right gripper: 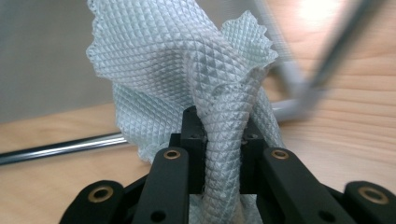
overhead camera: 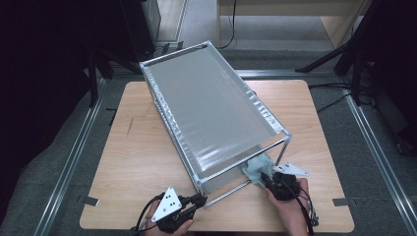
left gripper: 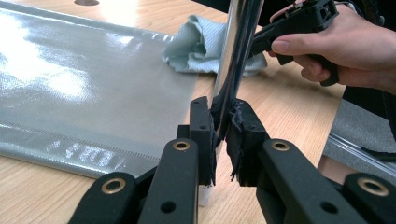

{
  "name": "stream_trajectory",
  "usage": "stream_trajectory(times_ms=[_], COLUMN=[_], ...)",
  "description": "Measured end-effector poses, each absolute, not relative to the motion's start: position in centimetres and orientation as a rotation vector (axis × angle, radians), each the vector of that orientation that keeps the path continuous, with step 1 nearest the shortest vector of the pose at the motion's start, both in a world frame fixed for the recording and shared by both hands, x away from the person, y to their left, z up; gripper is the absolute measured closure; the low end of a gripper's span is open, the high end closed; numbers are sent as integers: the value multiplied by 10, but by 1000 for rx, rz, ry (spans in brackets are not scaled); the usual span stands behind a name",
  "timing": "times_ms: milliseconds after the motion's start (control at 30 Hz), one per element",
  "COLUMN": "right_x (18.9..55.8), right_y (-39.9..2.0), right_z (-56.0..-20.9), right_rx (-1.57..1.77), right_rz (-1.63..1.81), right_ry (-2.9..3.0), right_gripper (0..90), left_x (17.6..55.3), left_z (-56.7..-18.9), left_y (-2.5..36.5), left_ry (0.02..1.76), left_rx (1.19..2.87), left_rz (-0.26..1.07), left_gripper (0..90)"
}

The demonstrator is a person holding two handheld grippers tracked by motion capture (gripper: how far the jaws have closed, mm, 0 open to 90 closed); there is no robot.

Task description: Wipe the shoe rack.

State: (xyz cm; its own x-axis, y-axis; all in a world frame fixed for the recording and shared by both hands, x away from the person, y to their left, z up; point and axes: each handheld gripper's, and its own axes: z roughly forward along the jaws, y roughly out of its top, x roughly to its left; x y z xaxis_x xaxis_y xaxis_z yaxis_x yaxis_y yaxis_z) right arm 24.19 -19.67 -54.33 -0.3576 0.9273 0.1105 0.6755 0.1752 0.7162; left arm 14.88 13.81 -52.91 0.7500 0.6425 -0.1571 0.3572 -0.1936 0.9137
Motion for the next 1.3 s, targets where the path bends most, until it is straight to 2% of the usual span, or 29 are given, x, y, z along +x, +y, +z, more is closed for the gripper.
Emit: stream_trajectory(times_ms=[200,567,633,767,800,867,967,1033,1100,1300], right_x=[236,203,196,192,193,196,200,204,209,227], right_y=[-185,-111,-97,-83,-84,-88,-96,-104,-114,-162], right_z=[-542,-542,-542,-544,-544,-543,-543,-543,-541,-539], right_rx=[1491,1279,1217,1152,1157,1176,1163,1177,1221,1378], right_rz=[980,1077,1101,1076,1070,1070,1068,1075,1060,951], right_ry=[2112,2296,2341,2343,2323,2301,2323,2331,2303,2143], right_gripper=[773,744,702,491,482,504,686,752,774,764], left_x=[149,149,149,149,149,149,149,149,149,149], left_z=[-529,-529,-529,-529,-529,-529,-529,-529,-529,-529], left_y=[139,139,139,139,139,139,140,140,140,140], left_ry=[773,775,776,775,776,773,773,772,772,774], left_rx=[1813,1809,1808,1809,1809,1811,1811,1812,1812,1814], left_rz=[312,308,308,307,305,305,304,305,308,306], left_gripper=[814,813,813,813,812,812,812,812,812,813])
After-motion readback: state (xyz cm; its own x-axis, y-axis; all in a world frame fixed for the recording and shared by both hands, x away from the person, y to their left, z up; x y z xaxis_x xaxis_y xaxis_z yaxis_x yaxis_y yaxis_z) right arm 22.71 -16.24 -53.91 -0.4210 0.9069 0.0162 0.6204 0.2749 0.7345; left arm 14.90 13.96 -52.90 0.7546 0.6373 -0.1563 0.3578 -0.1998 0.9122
